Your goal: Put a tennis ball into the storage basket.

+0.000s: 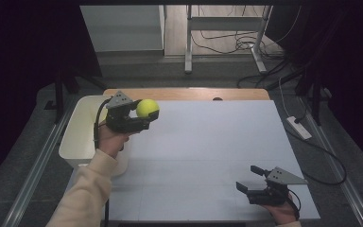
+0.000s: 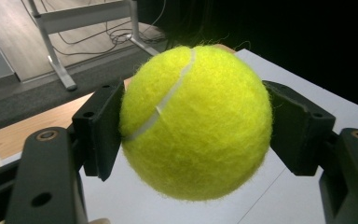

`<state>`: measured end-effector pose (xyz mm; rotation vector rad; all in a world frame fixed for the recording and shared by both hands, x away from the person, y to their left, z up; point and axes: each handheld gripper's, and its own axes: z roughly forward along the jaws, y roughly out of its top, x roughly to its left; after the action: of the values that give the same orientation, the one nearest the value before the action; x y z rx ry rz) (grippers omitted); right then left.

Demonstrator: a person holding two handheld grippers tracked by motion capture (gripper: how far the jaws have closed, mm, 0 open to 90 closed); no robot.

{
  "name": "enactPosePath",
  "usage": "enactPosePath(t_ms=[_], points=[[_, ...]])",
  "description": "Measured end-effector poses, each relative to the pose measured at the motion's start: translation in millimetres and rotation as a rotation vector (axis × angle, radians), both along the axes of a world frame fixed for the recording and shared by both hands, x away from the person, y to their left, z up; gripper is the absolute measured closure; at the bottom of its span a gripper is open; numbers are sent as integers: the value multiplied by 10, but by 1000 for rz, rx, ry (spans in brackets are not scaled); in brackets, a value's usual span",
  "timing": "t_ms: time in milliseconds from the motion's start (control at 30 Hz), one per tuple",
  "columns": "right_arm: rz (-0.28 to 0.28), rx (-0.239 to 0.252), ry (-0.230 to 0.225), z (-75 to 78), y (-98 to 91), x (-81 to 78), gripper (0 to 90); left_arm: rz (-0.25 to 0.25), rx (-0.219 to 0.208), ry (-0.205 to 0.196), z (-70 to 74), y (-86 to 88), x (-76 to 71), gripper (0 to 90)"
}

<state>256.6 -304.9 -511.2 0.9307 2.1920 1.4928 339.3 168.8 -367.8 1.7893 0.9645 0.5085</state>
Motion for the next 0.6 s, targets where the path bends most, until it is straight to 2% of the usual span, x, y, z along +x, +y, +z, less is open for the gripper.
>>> enactPosePath(t_ms=[600], points=[[-4, -2, 0, -2, -2, 2, 111, 56, 17, 9, -27, 239, -30, 272]])
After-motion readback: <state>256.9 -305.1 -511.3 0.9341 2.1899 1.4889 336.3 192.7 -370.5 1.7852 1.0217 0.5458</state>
